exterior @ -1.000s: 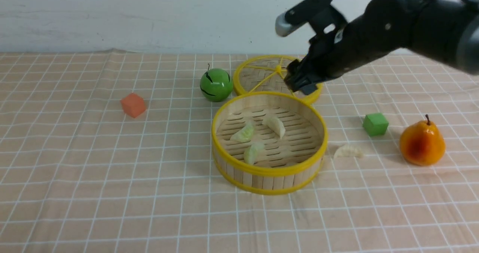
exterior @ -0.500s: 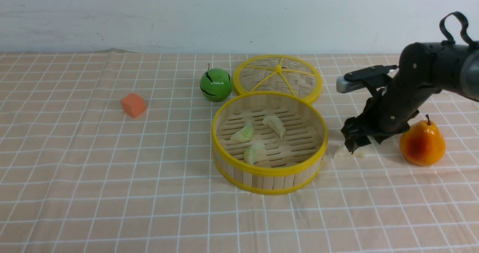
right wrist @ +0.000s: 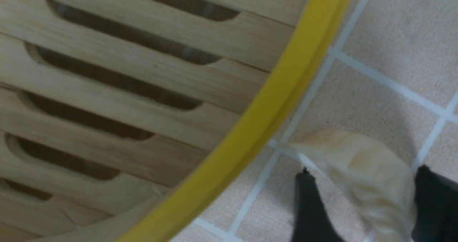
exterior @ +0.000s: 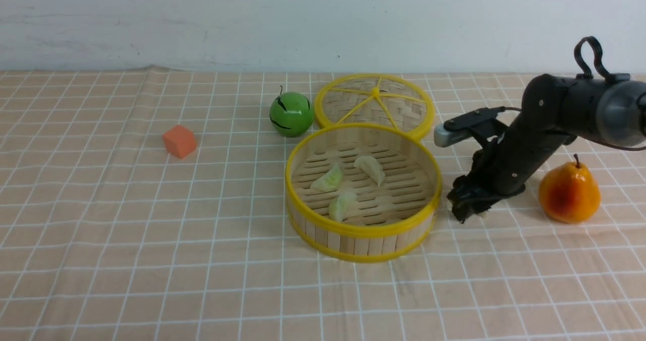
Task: Put the dumplings into the steamer on the table with the brown tablecloth.
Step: 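Reach for and grasp a dumpling lying on the table beside the steamer, then place the dumpling in the bamboo steamer basket with the right gripper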
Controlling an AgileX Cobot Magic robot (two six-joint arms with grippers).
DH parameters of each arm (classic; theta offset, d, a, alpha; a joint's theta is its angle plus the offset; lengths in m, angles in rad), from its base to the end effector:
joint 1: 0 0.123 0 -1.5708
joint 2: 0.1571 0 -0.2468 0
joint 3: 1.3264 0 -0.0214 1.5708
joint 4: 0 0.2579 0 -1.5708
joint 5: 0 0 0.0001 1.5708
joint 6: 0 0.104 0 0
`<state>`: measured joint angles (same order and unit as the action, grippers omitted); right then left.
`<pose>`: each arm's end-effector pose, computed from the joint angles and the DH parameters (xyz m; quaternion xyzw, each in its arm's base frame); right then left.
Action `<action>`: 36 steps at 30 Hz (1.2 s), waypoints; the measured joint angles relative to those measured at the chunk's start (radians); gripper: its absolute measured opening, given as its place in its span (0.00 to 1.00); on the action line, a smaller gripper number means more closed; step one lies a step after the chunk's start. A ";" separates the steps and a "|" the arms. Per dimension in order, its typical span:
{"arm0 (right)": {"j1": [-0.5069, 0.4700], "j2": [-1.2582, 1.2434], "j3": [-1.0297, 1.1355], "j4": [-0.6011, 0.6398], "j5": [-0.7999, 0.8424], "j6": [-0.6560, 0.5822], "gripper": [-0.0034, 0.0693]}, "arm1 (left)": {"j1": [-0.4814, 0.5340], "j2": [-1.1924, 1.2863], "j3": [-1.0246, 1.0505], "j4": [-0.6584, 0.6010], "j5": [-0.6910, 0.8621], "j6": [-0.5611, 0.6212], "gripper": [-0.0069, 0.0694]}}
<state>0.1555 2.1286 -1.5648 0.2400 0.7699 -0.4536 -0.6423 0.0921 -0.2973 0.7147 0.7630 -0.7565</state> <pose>0.4269 0.0844 0.1133 -0.2257 0.9561 0.0712 0.1728 0.0997 -0.0157 0.2483 0.0434 0.8024 -0.0565 0.5925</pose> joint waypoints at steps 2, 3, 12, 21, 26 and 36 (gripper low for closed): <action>-0.001 0.005 -0.010 0.001 0.019 -0.010 0.42 | 0.000 0.000 0.000 0.000 0.001 0.000 0.07; -0.001 0.007 -0.022 0.001 0.039 -0.015 0.35 | 0.000 0.000 0.000 0.000 0.001 0.000 0.07; -0.001 0.032 -0.317 -0.143 0.418 0.019 0.27 | 0.000 0.000 0.000 0.000 0.002 -0.001 0.09; 0.104 0.042 -0.535 0.132 0.456 0.033 0.27 | 0.000 0.000 0.000 0.000 0.002 -0.001 0.10; 0.210 0.133 -0.536 0.083 0.460 -0.034 0.27 | 0.000 0.000 0.000 0.000 0.002 -0.001 0.10; 0.269 0.204 -0.540 -0.186 0.462 0.171 0.37 | 0.000 0.000 0.000 0.000 0.002 -0.001 0.10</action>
<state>0.4243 2.3322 -2.1053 0.0535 1.2324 -0.2830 -0.6423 0.0921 -0.2973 0.7147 0.7654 -0.7572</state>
